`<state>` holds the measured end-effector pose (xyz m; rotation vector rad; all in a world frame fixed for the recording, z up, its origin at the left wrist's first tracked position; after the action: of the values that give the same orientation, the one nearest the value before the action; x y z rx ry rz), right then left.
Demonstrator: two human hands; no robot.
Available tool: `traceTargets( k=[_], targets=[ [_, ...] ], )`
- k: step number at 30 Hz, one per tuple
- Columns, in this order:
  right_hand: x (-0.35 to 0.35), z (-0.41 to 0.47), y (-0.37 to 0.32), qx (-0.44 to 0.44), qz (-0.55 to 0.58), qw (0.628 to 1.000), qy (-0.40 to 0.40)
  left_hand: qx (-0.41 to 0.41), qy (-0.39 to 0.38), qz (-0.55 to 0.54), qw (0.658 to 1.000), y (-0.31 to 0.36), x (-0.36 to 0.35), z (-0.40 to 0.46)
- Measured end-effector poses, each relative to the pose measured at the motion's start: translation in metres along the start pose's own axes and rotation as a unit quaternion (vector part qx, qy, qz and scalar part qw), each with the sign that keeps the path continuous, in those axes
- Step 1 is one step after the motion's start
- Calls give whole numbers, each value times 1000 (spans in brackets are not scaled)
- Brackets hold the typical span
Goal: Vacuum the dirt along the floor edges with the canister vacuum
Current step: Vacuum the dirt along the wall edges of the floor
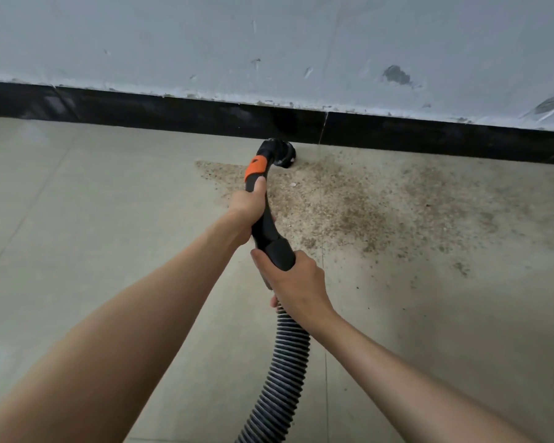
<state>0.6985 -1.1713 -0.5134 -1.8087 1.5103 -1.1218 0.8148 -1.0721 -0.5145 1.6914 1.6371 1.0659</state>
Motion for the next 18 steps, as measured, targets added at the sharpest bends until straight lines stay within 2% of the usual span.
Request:
traceTargets(
  k=[9,14,18],
  targets=[
    [41,-2,15,-12,-10,998,61,-1,-53,-2,999,3,-56,-9],
    [27,5,8,0,2,999,42,-8,-39,-14,999,1,-42,2],
    [-2,14,-7,14,-7,1000,-7,-7,14,-13,1000,1,-1,16]
  ],
)
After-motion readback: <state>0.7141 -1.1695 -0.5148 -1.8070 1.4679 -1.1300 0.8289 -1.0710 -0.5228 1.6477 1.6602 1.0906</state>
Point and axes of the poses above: each hand's wrist, its own z-axis towards the middle knuckle, its own x-axis out of the back of the hand, y = z × x, the point moved 4 cm from there along z, towards the middle knuckle, and after that the axes turned 5 degrees about -x, right-handed, at the moved point
